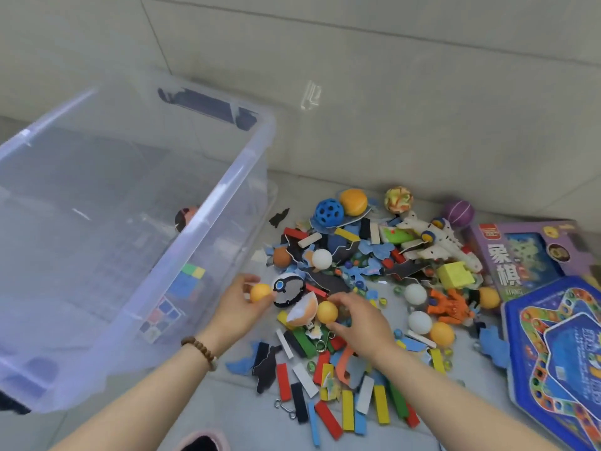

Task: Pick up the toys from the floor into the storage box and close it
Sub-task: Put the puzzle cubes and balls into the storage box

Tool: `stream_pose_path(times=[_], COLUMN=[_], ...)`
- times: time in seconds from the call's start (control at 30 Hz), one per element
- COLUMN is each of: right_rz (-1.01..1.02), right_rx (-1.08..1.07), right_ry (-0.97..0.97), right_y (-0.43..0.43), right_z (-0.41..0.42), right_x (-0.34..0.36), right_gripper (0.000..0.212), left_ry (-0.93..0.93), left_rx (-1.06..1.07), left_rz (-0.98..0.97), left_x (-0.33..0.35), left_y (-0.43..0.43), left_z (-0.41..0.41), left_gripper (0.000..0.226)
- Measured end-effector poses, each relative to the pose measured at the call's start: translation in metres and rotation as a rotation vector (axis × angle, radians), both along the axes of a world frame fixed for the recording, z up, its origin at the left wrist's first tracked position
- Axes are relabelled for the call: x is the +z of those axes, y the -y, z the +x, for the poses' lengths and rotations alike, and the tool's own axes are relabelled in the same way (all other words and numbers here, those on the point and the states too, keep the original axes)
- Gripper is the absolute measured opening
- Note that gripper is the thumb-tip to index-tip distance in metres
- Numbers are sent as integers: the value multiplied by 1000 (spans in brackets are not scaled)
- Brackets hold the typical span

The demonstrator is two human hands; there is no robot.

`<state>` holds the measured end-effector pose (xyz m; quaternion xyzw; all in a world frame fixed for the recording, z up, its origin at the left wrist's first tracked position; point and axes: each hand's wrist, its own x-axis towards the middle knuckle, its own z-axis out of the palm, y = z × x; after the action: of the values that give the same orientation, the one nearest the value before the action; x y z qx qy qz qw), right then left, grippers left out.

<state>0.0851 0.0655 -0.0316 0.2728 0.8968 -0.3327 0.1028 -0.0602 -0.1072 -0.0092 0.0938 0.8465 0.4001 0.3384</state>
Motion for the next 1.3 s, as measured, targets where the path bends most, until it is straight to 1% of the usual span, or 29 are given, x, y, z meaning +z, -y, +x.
stream_pose_path(times=[0.03,0.07,0.13,0.2,0.23,0.3,0.33,0.37,0.4,0.5,0.53,0.6,0.67,0.7,0.77,0.83,0.9,1.03,1.17,1.3], right_rz=[20,49,111,110,74,-95,-194,-268,-293,-316,-323,-328,-228,-147,-21,113,240,369,489,519], right_rx=[-14,-12,24,-2,-66,-330,-470,-553,-560,-401,-390,-499,-632,-643,-581,-511,-501,-487,-401,-343], right_ry=[-14,-21,-3,-1,-25,-155,-249,-337,-399,-481,-493,-531,-513,-461,-333,-244,-177,-98,-107,-104], right_y=[1,1,0,-2,-4,-10,-13,-17,-20,-26,-30,-45,-63,-69,-74,-72,-68,-67,-71,-70], right_z=[1,2,5,9,12,15,17,18,21,30,35,50,69,78,89,89,87,89,82,73], right_x=[-2,-3,-5,-4,-1,14,22,32,42,62,63,55,37,27,7,-11,-23,-35,-43,-46], right_gripper=[42,42,41,40,40,36,34,33,32,35,39,41,36,39,55,65,71,81,80,68], left_ry=[84,147,237,335,369,435,496,597,729,1070,1143,1225,1201,1168,1097,1062,1054,1051,1035,1001], left_rx=[163,259,323,333,330,333,338,355,375,380,416,501,498,474,426,396,386,382,375,339], left_rz=[150,249,358,423,444,464,473,486,504,548,589,664,649,614,542,505,492,463,441,423], left_x=[10,18,27,35,38,42,43,45,47,51,50,45,41,39,34,29,26,21,17,16], left_y=[-7,-15,-30,-44,-51,-67,-76,-85,-95,-120,-126,-132,-132,-131,-130,-128,-125,-118,-116,-122], left_z=[4,9,18,26,28,30,32,34,37,48,53,59,65,67,72,73,72,72,71,70], left_gripper=[37,35,31,35,37,38,40,44,49,54,55,55,55,54,54,55,55,56,56,52])
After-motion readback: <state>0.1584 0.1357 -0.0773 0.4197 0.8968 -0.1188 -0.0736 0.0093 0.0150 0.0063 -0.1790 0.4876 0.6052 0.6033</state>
